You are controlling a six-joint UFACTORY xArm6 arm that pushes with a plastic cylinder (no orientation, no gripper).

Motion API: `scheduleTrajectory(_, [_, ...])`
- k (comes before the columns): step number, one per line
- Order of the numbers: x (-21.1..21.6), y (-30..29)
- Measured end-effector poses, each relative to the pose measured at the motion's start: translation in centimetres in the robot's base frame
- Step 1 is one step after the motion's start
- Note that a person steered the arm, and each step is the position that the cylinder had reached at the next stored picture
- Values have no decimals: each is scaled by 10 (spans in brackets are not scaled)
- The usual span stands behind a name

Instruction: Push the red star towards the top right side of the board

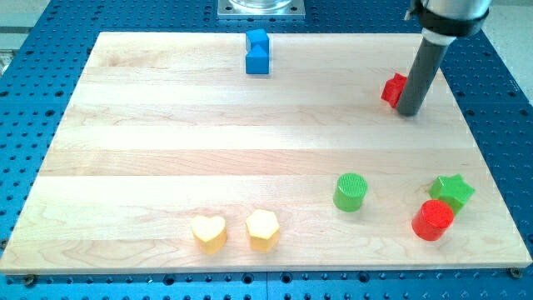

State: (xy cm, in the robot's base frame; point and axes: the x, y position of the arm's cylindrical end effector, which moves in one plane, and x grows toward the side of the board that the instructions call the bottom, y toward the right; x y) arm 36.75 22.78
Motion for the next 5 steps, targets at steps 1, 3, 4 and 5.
scheduleTrajectory(1, [-43,17])
scheduleTrajectory(3, [-15,-6])
scheduleTrajectory(4, [-31,-43])
scheduleTrajectory(5, [-81,-41])
